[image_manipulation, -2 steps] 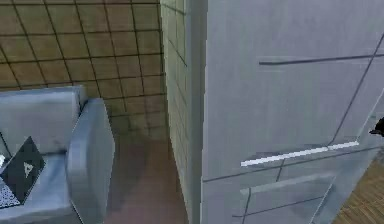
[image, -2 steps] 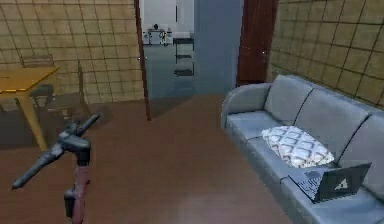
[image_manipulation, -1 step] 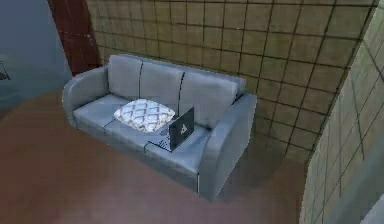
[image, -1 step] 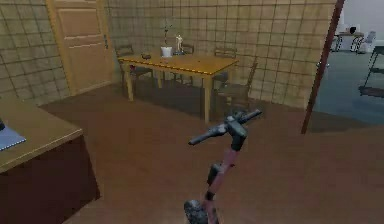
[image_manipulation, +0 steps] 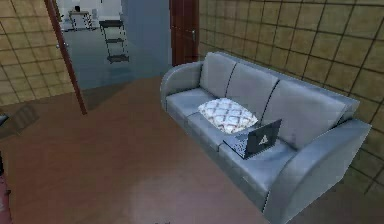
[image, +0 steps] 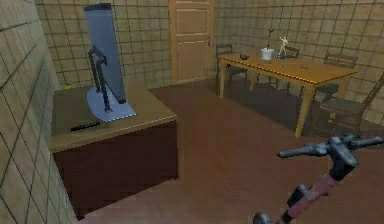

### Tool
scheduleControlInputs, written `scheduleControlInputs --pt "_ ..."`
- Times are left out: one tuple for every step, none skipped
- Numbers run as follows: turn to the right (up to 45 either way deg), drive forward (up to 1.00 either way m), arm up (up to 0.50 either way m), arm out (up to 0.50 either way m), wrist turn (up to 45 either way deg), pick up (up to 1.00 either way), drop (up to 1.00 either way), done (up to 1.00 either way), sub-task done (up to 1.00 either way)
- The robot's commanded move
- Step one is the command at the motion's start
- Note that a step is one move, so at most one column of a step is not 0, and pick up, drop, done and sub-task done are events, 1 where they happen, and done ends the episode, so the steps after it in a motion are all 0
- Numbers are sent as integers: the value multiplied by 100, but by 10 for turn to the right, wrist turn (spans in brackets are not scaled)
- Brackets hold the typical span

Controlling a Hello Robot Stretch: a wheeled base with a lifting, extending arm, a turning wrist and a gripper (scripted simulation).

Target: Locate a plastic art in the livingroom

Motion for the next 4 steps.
scheduleControlInputs --pt "-30 0 0 0 0 0 0 0 0" --pt "450 0 0 0 0 0 0 0 0" --pt "150 0 0 0 0 0 0 0 0" --pt "0 30 0 0 0 0 0 0 0"
